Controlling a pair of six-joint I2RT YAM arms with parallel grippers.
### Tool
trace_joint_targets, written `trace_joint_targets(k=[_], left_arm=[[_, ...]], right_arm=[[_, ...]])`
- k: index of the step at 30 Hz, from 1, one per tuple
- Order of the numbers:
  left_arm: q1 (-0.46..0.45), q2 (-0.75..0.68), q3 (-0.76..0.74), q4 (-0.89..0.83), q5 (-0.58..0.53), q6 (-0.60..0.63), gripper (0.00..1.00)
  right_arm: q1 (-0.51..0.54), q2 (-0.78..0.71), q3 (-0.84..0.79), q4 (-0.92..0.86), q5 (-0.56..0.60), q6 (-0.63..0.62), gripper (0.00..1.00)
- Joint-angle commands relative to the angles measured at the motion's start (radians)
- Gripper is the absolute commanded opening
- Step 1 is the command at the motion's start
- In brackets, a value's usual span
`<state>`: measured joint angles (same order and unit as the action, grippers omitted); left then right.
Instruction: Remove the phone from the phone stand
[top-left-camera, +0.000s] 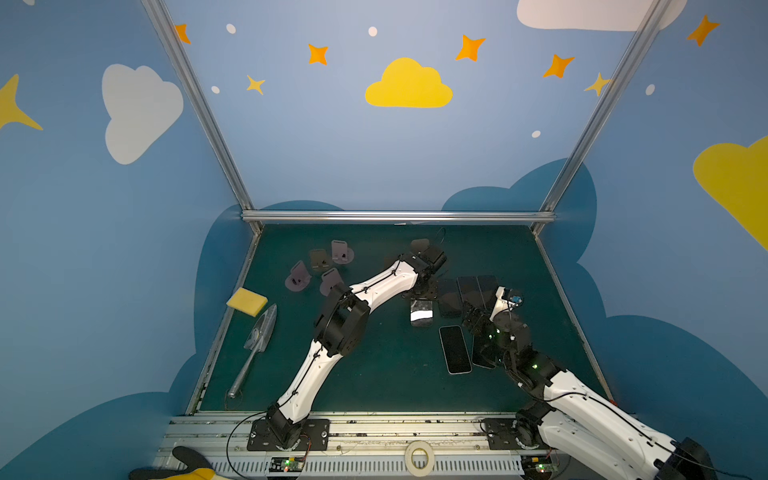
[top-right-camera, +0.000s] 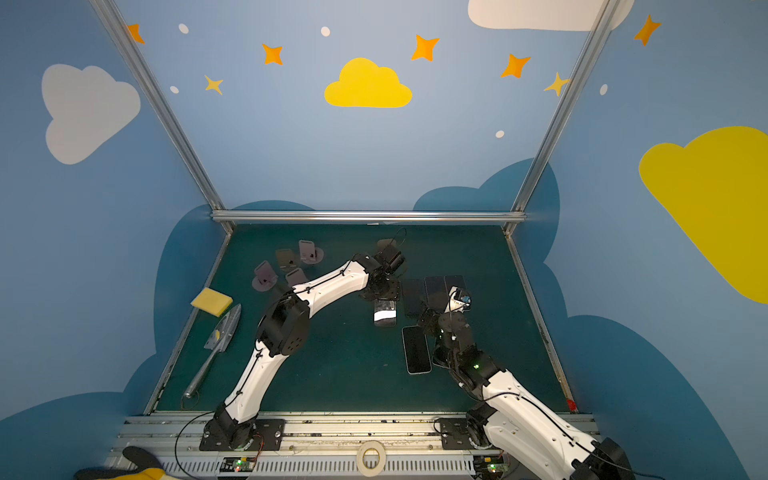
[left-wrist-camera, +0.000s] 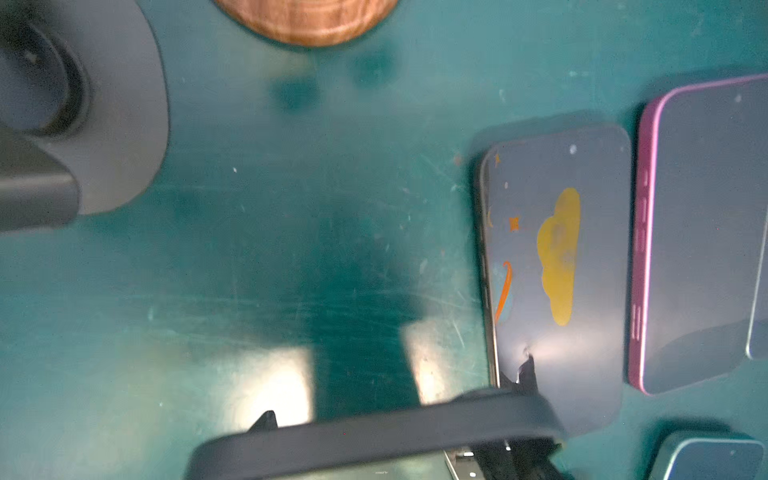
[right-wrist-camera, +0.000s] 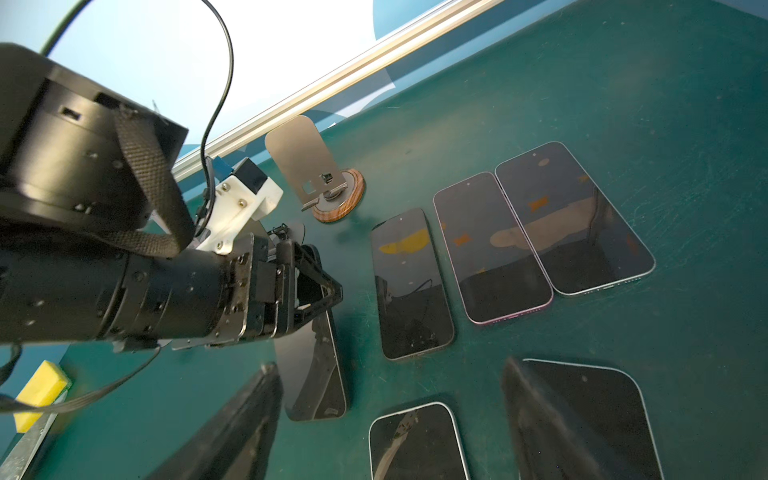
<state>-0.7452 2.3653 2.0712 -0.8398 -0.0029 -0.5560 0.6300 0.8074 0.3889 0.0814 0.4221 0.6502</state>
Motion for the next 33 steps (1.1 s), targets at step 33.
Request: trace_joint_targets(k=[33], left_arm=[[0.049,0.115,0.093,0.031,0.126,-0.033,0.75]], right_arm=[[-0.007,0.019,0.038,-0.005,-0.019,0.015,0.83]])
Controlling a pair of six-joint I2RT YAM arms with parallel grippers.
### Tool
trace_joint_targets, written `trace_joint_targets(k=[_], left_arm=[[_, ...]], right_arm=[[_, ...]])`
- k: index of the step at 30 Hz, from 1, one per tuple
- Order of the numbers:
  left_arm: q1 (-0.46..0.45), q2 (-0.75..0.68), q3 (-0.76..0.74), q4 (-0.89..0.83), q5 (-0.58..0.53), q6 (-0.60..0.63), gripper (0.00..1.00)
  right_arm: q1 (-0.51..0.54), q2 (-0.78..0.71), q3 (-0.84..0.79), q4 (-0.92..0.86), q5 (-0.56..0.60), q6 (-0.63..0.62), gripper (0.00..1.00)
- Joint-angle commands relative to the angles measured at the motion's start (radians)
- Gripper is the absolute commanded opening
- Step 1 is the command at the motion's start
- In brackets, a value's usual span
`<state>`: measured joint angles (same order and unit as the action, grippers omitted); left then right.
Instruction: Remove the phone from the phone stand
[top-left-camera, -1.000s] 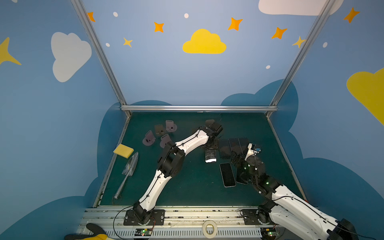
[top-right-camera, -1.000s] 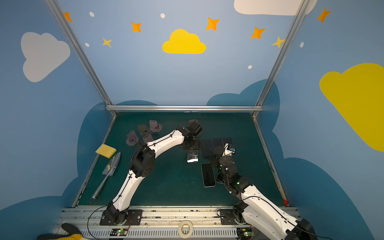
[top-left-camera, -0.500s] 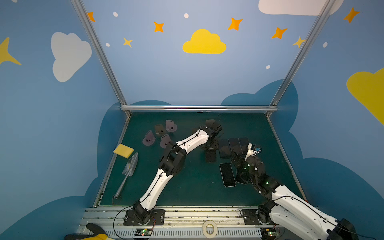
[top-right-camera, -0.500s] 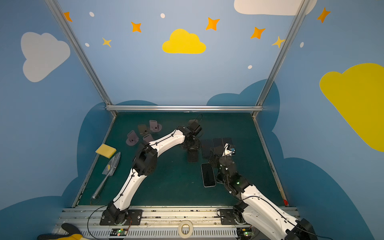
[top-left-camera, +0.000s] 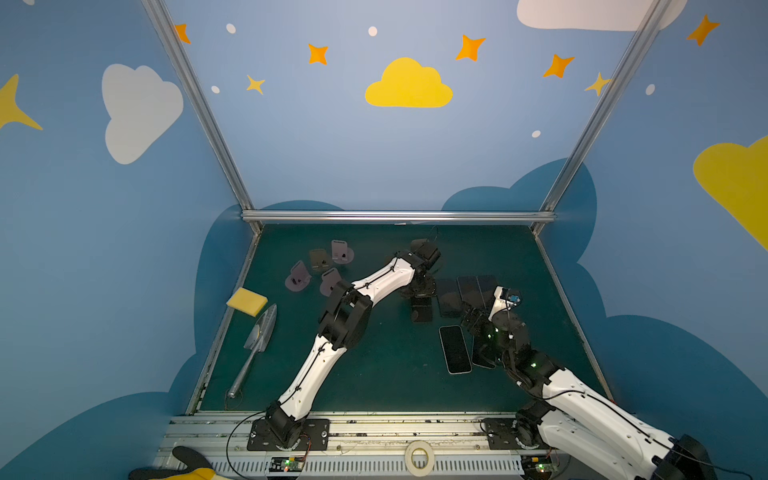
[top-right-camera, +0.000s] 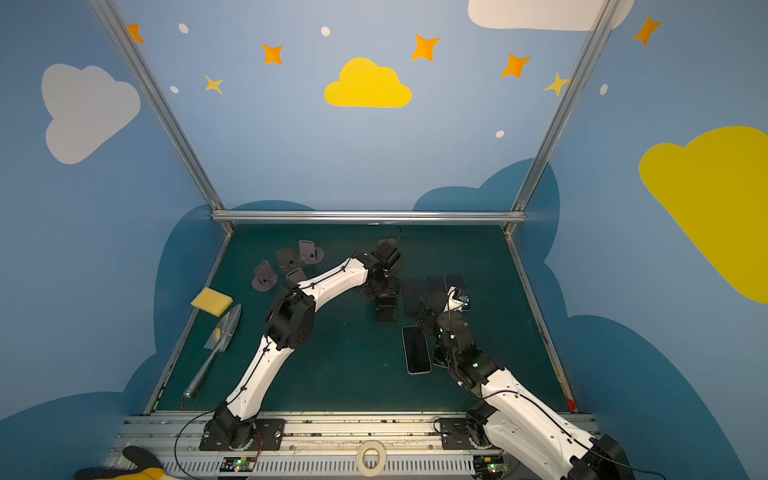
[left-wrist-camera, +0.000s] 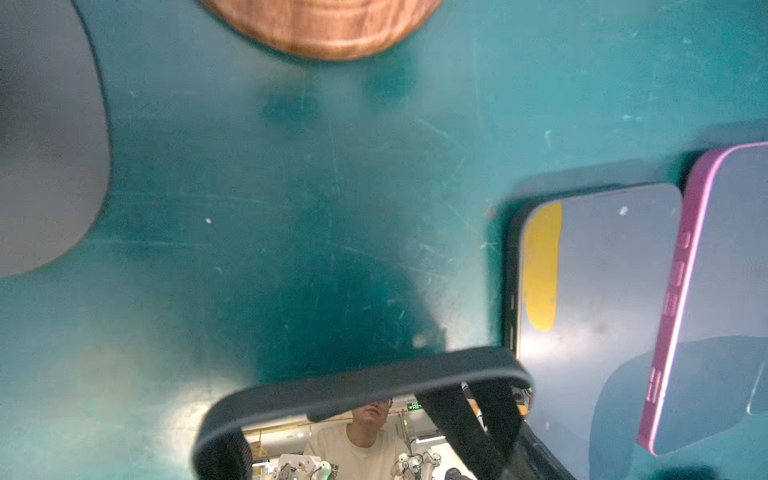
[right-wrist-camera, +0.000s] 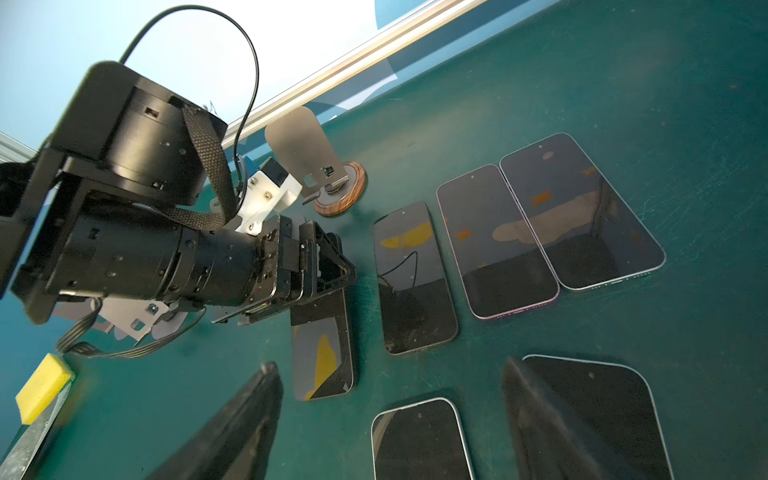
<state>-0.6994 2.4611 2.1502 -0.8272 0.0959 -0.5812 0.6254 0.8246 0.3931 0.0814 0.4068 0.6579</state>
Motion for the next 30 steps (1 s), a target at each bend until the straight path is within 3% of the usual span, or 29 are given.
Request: trace_joint_targets(k=[1,11,17,26,30], left_arm=[[0.003,0.019,0.014,0.018,0.027,-0.008,0.76],[-0.002,0.003,-0.019,0.018,0.003,-0.018,0.77],[-0.004,-0.083,-0.023,0.03,-0.007,0.009,0.78],[-0.004,-0.386,-0.156,0.12,-0.078,0.119,0.86],[-0.016,-0.638,-0.411,0.273,-0.162,0.179,1.0]], right_arm=[[-0.003,0.002,0.035,-0.004,-0.004,0.007,0.83],[-0.003,0.007,0.036,-0.004,-0.008,0.007,0.83],[-0.004,0.0,0.039,-0.015,0.005,0.003,0.83],[-0.004,-0.016,0.039,-0.018,0.013,-0.004,0.83],[-0.004,-0.025,0.036,-0.021,0.03,-0.005,0.83]])
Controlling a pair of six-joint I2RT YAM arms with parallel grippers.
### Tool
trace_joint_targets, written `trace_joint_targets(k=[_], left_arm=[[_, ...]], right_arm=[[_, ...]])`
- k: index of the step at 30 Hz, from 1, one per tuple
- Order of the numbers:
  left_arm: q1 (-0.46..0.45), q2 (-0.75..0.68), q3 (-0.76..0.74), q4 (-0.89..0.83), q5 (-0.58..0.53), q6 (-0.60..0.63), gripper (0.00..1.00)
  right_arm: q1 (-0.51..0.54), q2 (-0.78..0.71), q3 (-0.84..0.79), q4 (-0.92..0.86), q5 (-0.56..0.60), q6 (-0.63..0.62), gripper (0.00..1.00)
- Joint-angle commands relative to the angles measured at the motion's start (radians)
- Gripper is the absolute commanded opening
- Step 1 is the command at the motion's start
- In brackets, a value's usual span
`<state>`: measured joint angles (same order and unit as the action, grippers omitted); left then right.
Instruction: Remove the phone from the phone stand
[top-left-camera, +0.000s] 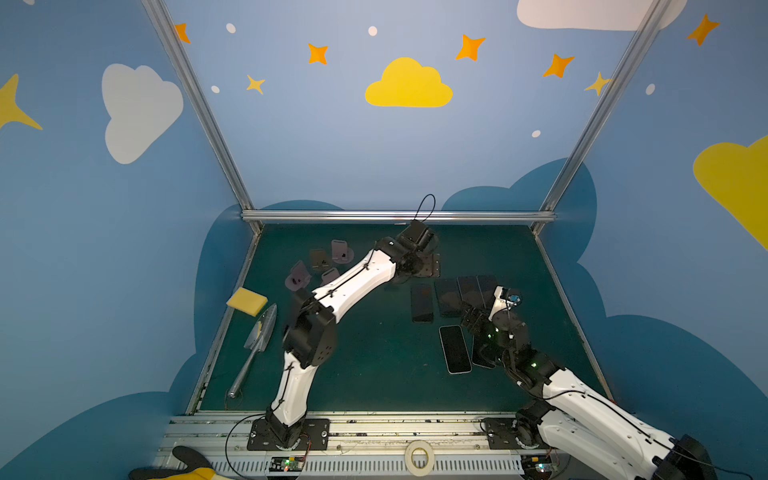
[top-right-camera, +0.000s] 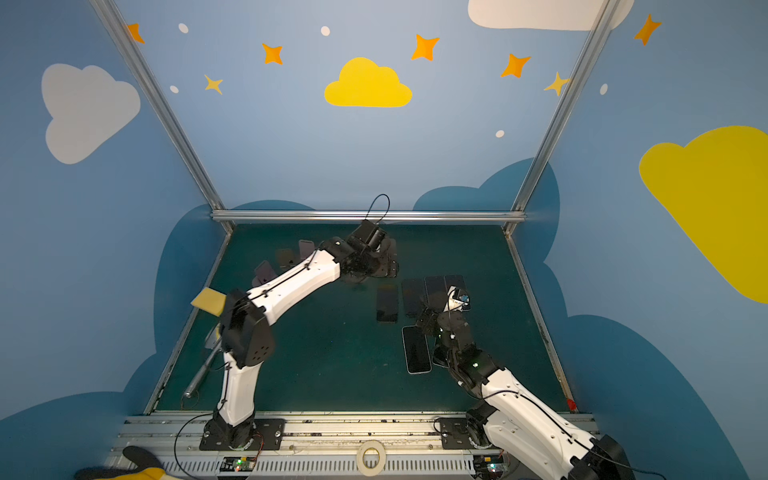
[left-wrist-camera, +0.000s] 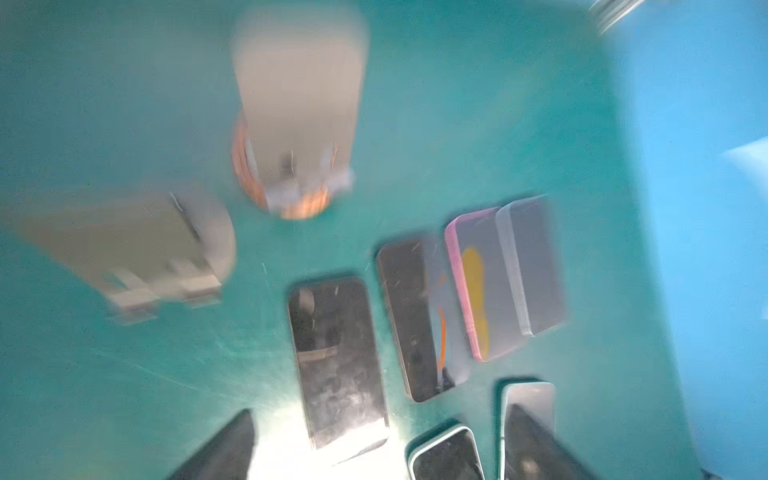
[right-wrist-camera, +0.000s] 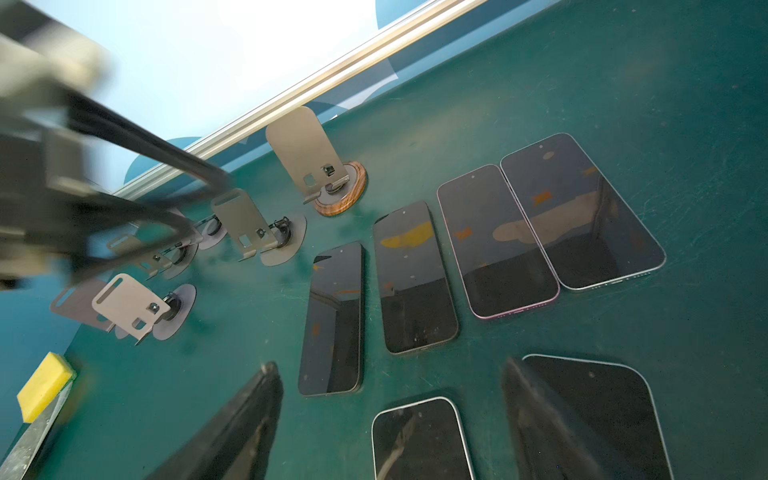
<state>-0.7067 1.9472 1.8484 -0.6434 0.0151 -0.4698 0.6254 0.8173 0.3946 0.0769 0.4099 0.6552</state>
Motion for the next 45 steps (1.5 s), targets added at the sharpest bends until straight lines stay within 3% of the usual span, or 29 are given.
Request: trace_joint_targets(k=[1,7,11,14,16,17,18,19,20,21,23,25,28,33,37,41,45], left_arm=[[-0.014,-0.204,-0.198,0.135,-0.117,0.083,1.0],[-0.039,-0.663,-0.661,0.323,-0.408,0.129,1.0],[-0.039,-0.914,-0.859,0.33,-0.565,0.148,1.0],[-0.036,-1.077,-0.986,0.361,-0.769,0.219,1.0],[0.005,-1.171,-1.128,0.564,-0.919,0.344,1.0],[0.049,-1.205,-1.199,0.686,-0.899,0.407,1.0],[0.112,-1.237,-1.283,0.817,-0.799,0.478,1.0],[0.187,-1.258,-1.373,0.935,-0.628,0.58,1.0],[0.246,-1.26,-1.437,1.029,-0.561,0.595,1.0],[0.304,-1.25,-1.479,1.075,-0.598,0.525,1.0],[0.394,-1.225,-1.498,1.001,-0.679,0.377,1.0],[0.486,-1.173,-1.533,0.99,-0.646,0.306,1.0],[0.59,-1.04,-1.63,1.186,-0.585,0.226,1.0],[0.69,-0.826,-1.603,1.312,-0.456,0.254,1.0],[0.795,-0.664,-1.56,1.383,-0.258,0.236,1.0],[0.813,-0.553,-1.502,1.397,-0.103,0.292,1.0],[0.797,-0.524,-1.435,1.309,-0.112,0.314,1.0]], right_arm=[[-0.004,-0.019,0.035,-0.014,0.029,-0.002,0.83],[-0.004,-0.03,0.024,0.037,-0.004,-0.041,0.84],[-0.004,0.019,0.018,0.119,-0.054,-0.086,0.84],[-0.004,0.102,0.064,0.122,-0.059,-0.068,0.88],[-0.003,0.16,0.122,0.092,-0.099,-0.045,0.88],[0.0,0.184,0.15,0.074,-0.122,-0.042,0.88],[0.005,0.209,0.182,0.044,-0.141,-0.052,0.88],[0.011,0.228,0.218,0.001,-0.146,-0.068,0.88],[0.014,0.239,0.251,-0.039,-0.149,-0.091,0.88],[0.014,0.246,0.287,-0.086,-0.148,-0.121,0.88],[0.016,0.236,0.348,-0.18,-0.125,-0.15,0.88],[0.015,0.199,0.342,-0.184,-0.093,-0.171,0.88],[0.014,0.127,0.239,-0.059,-0.045,-0.195,0.88],[0.013,0.065,0.07,0.229,-0.002,-0.299,0.88],[0.007,0.057,0.052,0.245,0.026,-0.359,0.88],[-0.007,0.085,0.066,0.241,0.01,-0.459,0.88],[-0.011,0.094,0.085,0.2,-0.013,-0.63,0.88]])
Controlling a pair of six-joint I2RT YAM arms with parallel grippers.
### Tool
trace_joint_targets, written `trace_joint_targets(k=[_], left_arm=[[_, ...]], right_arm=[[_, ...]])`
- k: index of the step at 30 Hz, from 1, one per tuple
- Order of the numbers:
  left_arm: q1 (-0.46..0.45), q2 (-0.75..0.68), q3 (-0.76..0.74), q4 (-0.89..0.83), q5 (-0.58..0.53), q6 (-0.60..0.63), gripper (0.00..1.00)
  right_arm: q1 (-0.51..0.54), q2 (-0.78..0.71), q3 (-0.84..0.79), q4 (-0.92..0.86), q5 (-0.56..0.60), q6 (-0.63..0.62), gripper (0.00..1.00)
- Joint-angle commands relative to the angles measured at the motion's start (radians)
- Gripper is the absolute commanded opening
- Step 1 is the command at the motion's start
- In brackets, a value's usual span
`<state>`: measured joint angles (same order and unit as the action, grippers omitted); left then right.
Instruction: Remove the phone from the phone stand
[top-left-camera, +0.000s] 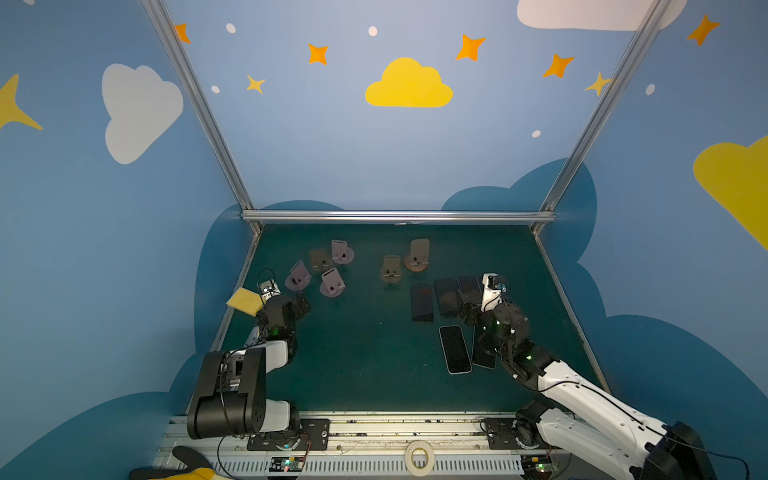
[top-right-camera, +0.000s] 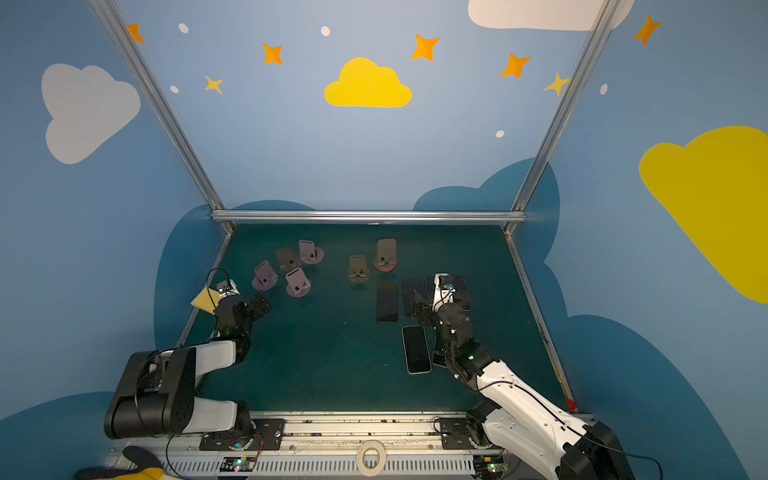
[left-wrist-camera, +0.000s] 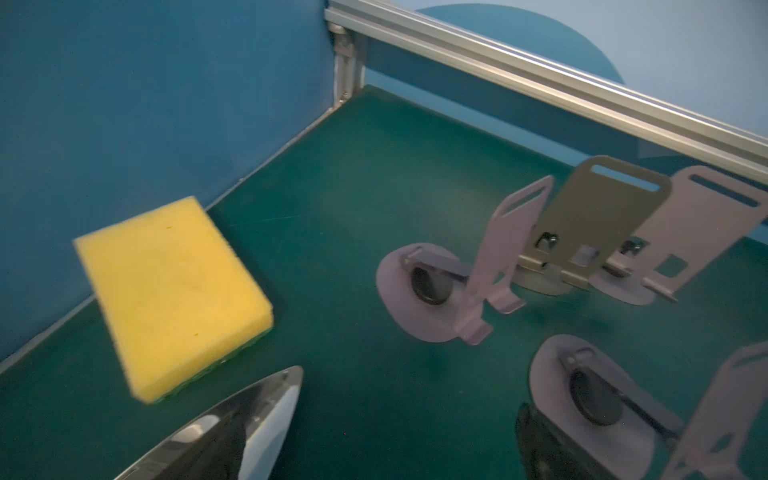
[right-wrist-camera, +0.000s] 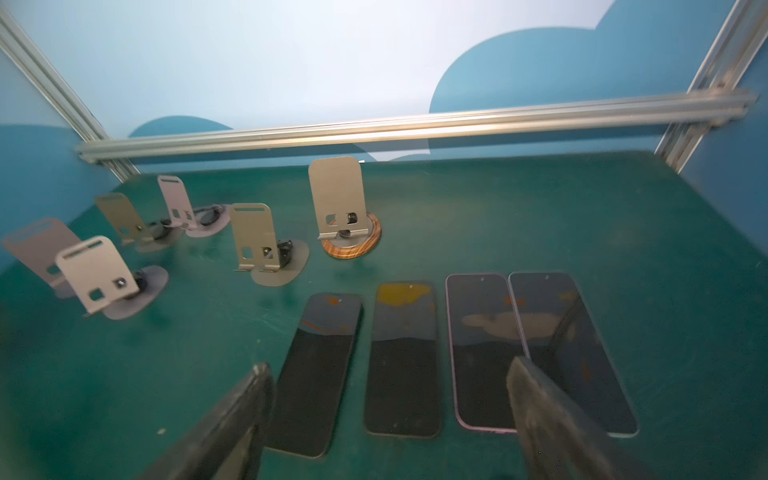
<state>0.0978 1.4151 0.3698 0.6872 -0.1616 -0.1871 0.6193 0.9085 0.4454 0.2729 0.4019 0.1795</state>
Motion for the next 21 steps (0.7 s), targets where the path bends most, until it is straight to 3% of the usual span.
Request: trace_joint_targets(k=[1,3,6,10,13,15,18,21], left_arm=[[-0.015,0.015,0.059,-0.04,0.051,0.036,1.0],[-0.042,0.046,0.115,-0.107,0.016,0.053,1.0],[-0.058,0.08,0.134,-0.109,0.111,0.115,1.0],[-0.045,0.125,-0.025,0.234,0.073,0.067,1.0],[-0.051,0.087,0.033,0.059,0.076,0.088,1.0],[-0.055,0.111,0.012,0.139,0.066,0.077,1.0],[-0.068,0.107,0.036,0.089,0.069,0.108,1.0],[-0.071,0.106,0.047,0.065,0.108,0.131,1.0]], right_arm=[[-0.006,-0.006,0.038,-0.019,0.006,-0.193,0.88],[-0.007,-0.028,0.025,-0.035,0.095,-0.217,0.88],[-0.013,-0.09,-0.001,-0.058,0.153,-0.234,0.88],[-0.025,-0.185,-0.05,-0.051,0.189,-0.204,0.88],[-0.041,-0.222,-0.087,-0.024,0.198,-0.195,0.88],[-0.059,-0.214,-0.09,-0.032,0.212,-0.197,0.88],[-0.082,-0.189,-0.086,-0.075,0.266,-0.175,0.88],[-0.103,-0.184,-0.103,-0.074,0.25,-0.153,0.88]])
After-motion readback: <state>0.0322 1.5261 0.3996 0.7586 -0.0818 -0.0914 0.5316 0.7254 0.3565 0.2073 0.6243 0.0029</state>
